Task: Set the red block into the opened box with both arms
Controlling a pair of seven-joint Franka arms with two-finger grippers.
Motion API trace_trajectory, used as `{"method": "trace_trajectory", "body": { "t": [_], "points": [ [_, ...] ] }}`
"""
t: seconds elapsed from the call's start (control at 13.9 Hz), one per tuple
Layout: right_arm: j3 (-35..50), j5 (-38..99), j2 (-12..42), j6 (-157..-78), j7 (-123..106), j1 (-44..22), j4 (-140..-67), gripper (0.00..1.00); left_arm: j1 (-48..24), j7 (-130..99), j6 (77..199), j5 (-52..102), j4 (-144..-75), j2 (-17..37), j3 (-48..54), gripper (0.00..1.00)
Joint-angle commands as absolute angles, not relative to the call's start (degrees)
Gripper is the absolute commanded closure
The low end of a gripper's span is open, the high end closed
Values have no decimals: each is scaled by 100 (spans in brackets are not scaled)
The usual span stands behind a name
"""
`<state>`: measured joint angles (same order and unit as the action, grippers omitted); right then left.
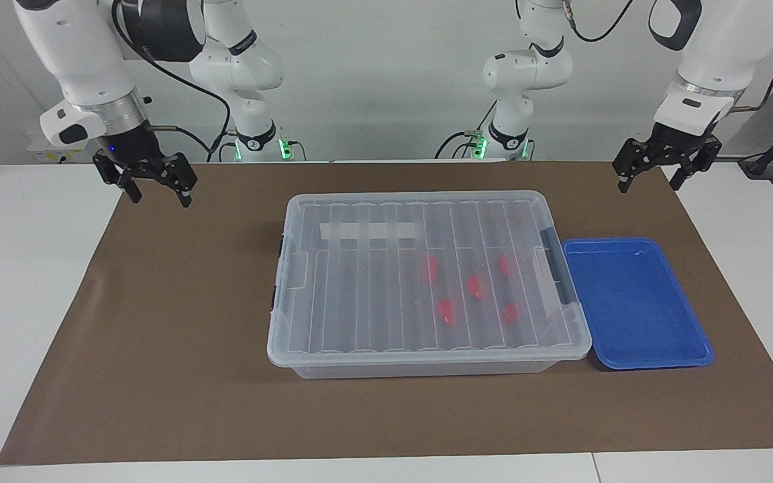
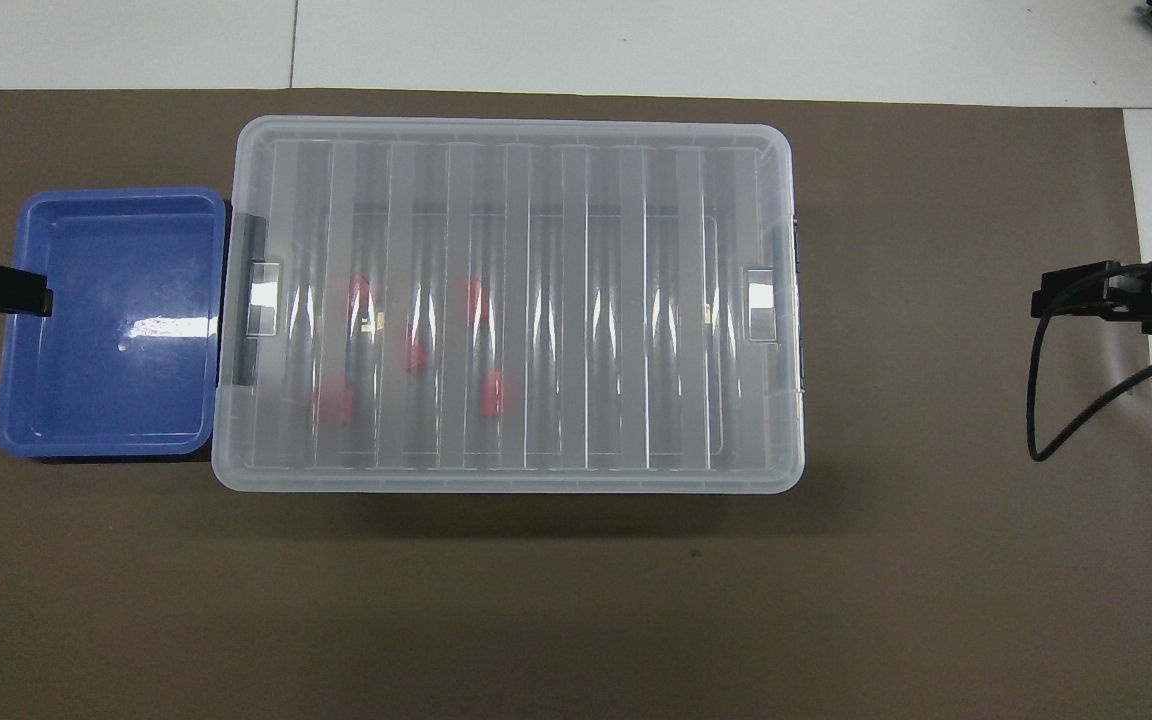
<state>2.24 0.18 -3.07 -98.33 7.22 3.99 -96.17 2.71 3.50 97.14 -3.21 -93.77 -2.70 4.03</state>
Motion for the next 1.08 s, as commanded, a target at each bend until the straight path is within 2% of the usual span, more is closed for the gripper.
{"method": "trace_trajectory", "body": {
  "t": [0.0, 0.22, 1.01],
  "points": [
    [272, -105, 70, -9265, 870, 422, -8913, 0, 308, 369, 9686, -237, -9527, -422, 387, 0],
    [299, -105, 158, -9088, 870, 422, -8719, 0, 308, 369, 9686, -237, -9527, -422, 387, 0],
    [308, -114, 0, -9202, 897, 378, -9176, 0, 308, 369, 9686, -237, -9527, -422, 387, 0]
  ]
}}
